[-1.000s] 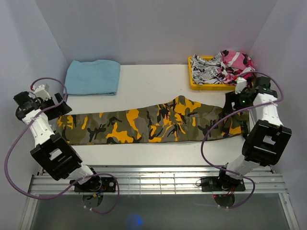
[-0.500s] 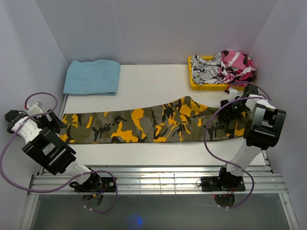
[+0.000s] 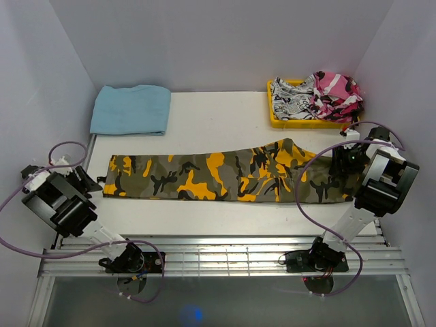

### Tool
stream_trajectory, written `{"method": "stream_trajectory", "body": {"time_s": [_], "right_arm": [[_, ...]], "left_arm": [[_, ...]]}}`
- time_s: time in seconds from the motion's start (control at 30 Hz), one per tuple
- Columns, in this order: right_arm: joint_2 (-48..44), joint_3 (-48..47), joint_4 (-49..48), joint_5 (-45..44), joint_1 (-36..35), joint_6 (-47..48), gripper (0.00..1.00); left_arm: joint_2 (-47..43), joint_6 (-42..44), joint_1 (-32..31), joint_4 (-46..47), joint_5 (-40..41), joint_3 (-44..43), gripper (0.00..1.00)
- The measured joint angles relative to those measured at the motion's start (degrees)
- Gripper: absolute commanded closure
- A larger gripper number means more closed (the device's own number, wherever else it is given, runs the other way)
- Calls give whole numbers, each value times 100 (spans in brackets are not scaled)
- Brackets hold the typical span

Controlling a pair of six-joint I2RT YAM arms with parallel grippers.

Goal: Fold and stack the trousers
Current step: Fold the trousers

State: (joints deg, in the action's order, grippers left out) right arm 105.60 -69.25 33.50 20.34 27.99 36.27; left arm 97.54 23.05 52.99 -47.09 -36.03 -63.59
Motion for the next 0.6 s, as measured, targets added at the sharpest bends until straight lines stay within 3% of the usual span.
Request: {"method": "stream_trajectory", "body": {"time_s": [0.3,0.43,0.5,0.57,0.6], "right_arm": [[0,-63,155,-13,-2,20,33],[2,-109,271,-63,-7,17,33],[2,-127,323,-83,-7,17,33],[15,-160,393,-101,-9,17,33],[22,-181,424,-111,-11,17,33]], "left_arm": [[730,-455,-546,599,-142,-11,30],[874,-772,-1108,1021,-214,-74,39],[975,-909,-1335,1215,-236,-122,58],[1119,-1108,-1467,1379,-317,-177,70],[1178,-1161,-1499,1443,-321,-203,82]]}}
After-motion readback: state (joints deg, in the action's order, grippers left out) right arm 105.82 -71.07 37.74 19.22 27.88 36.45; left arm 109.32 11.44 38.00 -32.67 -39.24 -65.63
